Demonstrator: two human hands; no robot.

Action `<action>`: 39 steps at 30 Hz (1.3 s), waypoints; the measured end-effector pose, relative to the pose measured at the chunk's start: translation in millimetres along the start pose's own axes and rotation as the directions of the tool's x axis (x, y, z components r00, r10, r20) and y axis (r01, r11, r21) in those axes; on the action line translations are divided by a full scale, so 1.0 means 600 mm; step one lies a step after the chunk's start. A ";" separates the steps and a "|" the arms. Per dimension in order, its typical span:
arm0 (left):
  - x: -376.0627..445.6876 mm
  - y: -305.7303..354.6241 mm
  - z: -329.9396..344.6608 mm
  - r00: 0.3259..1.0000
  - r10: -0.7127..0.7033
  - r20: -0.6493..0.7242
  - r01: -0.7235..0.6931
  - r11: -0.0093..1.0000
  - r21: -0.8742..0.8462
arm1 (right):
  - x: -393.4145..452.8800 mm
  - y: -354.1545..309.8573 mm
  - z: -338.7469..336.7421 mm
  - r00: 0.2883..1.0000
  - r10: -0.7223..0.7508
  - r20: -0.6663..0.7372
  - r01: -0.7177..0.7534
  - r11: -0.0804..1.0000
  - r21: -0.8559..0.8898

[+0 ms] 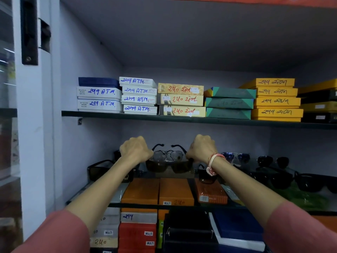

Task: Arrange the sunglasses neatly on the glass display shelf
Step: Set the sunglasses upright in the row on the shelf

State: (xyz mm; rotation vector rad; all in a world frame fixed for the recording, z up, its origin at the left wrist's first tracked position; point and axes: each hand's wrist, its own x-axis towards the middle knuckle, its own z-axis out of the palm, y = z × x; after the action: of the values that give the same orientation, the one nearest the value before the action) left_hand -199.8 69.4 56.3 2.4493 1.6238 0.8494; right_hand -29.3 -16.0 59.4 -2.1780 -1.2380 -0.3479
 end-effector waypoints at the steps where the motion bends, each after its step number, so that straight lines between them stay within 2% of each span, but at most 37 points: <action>1: 0.002 -0.004 0.001 1.000 -0.016 0.027 0.016 1.000 -0.024 | 0.002 0.001 0.003 1.000 0.013 0.011 -0.013 1.000 0.008; 4: 0.005 -0.010 0.000 0.990 -0.062 0.125 0.071 0.995 -0.070 | 0.003 -0.001 0.007 0.998 0.039 0.049 -0.039 0.999 0.014; 11: 0.011 -0.016 0.009 0.972 -0.095 0.214 0.105 0.994 -0.037 | 0.003 0.001 0.029 0.989 0.050 0.141 -0.044 0.998 -0.044; 18: 0.019 -0.021 0.027 0.960 -0.094 0.264 0.093 0.996 0.014 | 0.004 0.003 0.047 0.983 0.001 0.182 0.012 0.997 -0.072; 28: 0.030 -0.015 0.030 0.969 -0.033 0.245 0.003 0.992 0.125 | 0.009 0.019 0.054 0.975 -0.052 0.214 0.068 0.995 -0.067; 31: 0.030 0.004 0.021 0.988 0.068 0.135 -0.083 0.991 0.104 | 0.012 0.042 0.019 0.983 -0.103 0.154 0.103 0.995 0.007; 34: 0.019 0.033 0.015 0.958 0.281 0.054 -0.282 0.959 0.016 | 0.003 0.085 -0.042 0.961 -0.222 0.166 0.210 0.974 0.088; 36: 0.004 0.052 0.015 0.925 0.364 0.106 -0.361 0.931 -0.046 | -0.006 0.124 -0.077 0.932 -0.282 0.226 0.258 0.957 0.129; 39: -0.014 0.071 0.030 0.897 0.398 0.195 -0.401 0.916 -0.025 | -0.013 0.184 -0.102 0.909 -0.291 0.297 0.265 0.956 0.125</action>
State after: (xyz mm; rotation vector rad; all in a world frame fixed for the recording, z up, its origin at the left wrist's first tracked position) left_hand -158.4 47.4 53.0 2.8234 1.0813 0.6035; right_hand 63.7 -101.4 62.3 -2.0400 -1.7161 -0.0597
